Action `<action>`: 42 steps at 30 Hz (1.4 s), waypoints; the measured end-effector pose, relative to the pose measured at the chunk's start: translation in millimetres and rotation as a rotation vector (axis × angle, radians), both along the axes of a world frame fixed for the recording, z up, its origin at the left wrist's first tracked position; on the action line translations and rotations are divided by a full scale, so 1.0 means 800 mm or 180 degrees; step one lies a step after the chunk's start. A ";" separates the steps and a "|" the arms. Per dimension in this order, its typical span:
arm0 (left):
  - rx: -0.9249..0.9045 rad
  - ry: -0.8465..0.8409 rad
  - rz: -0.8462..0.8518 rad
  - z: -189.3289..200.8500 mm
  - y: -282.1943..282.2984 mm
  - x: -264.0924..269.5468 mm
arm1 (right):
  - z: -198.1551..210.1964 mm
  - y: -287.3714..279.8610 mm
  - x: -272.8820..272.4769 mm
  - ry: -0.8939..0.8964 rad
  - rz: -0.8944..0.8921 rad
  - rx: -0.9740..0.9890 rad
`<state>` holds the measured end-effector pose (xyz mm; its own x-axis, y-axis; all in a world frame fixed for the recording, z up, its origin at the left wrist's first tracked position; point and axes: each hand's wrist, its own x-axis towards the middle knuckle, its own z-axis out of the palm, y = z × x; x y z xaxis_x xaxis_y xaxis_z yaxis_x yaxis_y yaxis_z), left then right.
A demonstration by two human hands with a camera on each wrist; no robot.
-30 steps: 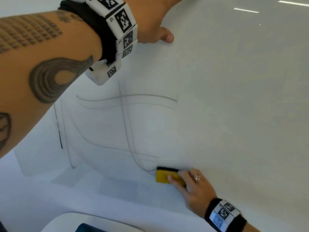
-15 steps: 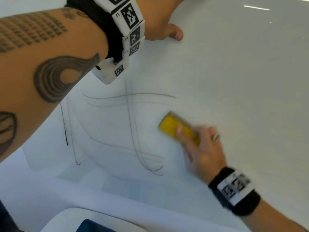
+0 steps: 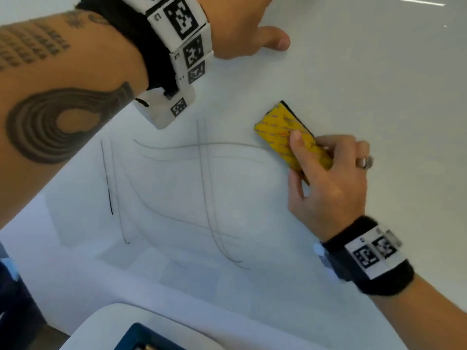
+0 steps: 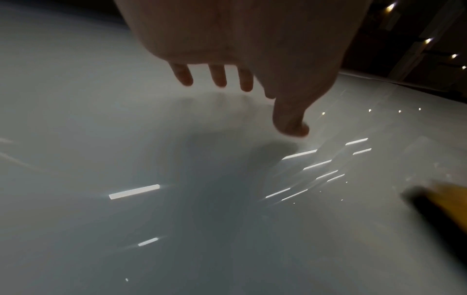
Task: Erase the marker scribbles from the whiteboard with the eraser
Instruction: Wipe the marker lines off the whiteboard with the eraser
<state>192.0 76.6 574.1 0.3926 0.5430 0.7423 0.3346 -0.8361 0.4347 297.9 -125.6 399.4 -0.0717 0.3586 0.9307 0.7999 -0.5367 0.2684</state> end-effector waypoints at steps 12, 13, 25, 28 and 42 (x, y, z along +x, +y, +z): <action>0.1413 0.0773 -0.0721 -0.018 0.154 -0.054 | -0.235 0.003 -0.018 0.0069 0.0081 -0.1995; 0.1485 0.0831 -0.0716 -0.018 0.167 -0.056 | -0.197 0.014 -0.019 0.0027 0.0062 -0.1726; 0.2920 0.1167 -0.0493 -0.020 0.222 -0.043 | -0.154 0.089 -0.035 0.0055 -0.0176 -0.0738; 0.2946 0.1110 -0.0419 -0.021 0.226 -0.044 | -0.272 0.062 -0.036 0.0147 -0.0297 -0.1787; 0.2906 0.0987 -0.0441 -0.022 0.235 -0.044 | 0.032 0.146 -0.046 -0.0045 -0.0233 -0.0075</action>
<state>157.1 264.7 556.6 0.6586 -0.2558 0.7077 0.1982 -0.8483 -0.4911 260.8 -8.5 425.1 -0.0575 0.3853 0.9210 0.7547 -0.5871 0.2927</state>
